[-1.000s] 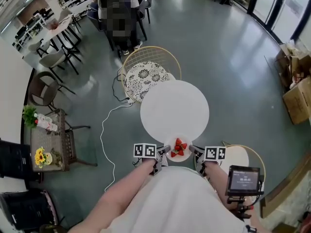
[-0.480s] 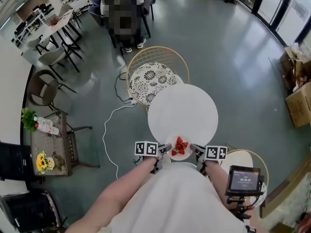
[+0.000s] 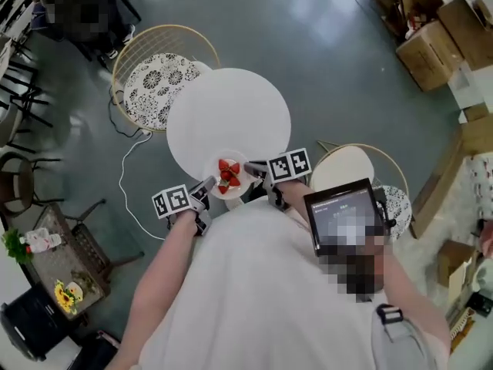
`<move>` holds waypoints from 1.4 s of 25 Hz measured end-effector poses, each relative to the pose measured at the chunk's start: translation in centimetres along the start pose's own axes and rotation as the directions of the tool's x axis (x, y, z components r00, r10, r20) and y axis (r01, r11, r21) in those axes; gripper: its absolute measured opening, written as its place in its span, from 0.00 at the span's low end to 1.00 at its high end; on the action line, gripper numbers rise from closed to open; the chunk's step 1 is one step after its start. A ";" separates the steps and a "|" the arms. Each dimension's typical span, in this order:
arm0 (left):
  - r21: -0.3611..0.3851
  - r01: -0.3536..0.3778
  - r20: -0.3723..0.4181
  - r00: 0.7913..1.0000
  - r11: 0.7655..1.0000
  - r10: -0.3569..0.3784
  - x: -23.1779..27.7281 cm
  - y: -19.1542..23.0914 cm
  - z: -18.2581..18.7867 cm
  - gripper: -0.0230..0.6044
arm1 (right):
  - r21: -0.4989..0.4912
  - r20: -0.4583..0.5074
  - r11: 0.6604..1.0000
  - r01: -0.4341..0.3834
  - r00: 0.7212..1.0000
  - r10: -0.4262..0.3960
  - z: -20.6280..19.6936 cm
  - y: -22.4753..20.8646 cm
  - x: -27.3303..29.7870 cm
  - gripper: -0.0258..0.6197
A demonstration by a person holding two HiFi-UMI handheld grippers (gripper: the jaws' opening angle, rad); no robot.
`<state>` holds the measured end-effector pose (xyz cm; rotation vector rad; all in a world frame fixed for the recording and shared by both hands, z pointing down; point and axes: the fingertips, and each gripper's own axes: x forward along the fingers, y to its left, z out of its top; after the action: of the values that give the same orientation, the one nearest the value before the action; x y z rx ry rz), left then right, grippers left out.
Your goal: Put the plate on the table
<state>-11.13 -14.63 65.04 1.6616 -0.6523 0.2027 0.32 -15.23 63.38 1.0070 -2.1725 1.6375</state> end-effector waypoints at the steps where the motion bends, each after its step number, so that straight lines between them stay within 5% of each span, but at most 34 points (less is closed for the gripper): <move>1: -0.003 -0.003 -0.010 1.000 1.000 0.003 0.2 0.0 -0.6 0.09 | 0.012 -0.001 1.000 0.005 1.000 -0.005 -0.6 -0.3 -0.3 0.08; 7: 0.032 -0.045 -0.005 0.999 0.998 0.045 0.8 0.1 -0.3 0.09 | 0.045 -0.015 0.999 -0.003 1.000 0.003 -0.6 -1.3 0.1 0.08; 26: -0.061 -0.208 -0.074 0.976 0.976 0.204 11.7 4.5 8.5 0.10 | 0.104 -0.173 0.994 -0.033 0.984 0.051 9.0 -12.1 5.9 0.08; 35: -0.011 -0.253 -0.094 0.963 0.967 0.251 15.6 5.6 9.6 0.11 | 0.094 -0.206 0.996 -0.007 0.978 0.027 10.4 -16.0 6.6 0.08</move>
<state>-3.38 -28.84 75.34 1.5345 -0.7928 0.4508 8.00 -29.46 75.59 0.8016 -1.9912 1.7786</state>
